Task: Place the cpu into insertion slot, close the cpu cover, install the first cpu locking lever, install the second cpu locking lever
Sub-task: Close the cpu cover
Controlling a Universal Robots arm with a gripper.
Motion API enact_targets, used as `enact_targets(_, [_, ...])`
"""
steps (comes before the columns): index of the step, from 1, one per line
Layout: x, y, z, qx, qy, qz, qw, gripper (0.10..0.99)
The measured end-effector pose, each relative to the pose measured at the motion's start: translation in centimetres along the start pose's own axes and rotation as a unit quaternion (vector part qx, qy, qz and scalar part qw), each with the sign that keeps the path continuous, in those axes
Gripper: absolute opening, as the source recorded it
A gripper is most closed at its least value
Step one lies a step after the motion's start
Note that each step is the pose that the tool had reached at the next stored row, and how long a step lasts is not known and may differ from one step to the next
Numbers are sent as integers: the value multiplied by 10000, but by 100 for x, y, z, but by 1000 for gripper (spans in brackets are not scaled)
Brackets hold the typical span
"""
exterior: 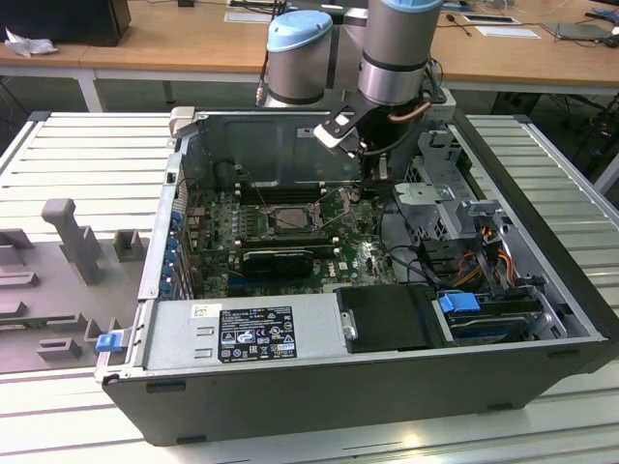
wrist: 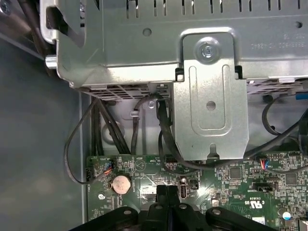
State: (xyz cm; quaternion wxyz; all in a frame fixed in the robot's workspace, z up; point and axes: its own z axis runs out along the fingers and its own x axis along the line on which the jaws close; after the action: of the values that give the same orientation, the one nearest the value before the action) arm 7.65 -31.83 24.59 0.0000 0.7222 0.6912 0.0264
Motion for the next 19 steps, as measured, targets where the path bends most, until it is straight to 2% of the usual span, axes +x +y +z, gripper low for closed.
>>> enact_targets(7, [-3, -58, -2, 6, 0, 1, 10000, 106])
enact_targets(13, [-2, -73, -21, 45, -1, 2, 10000, 106])
enact_targets(19, [-7, -172, -26, 46, -2, 1, 10000, 106])
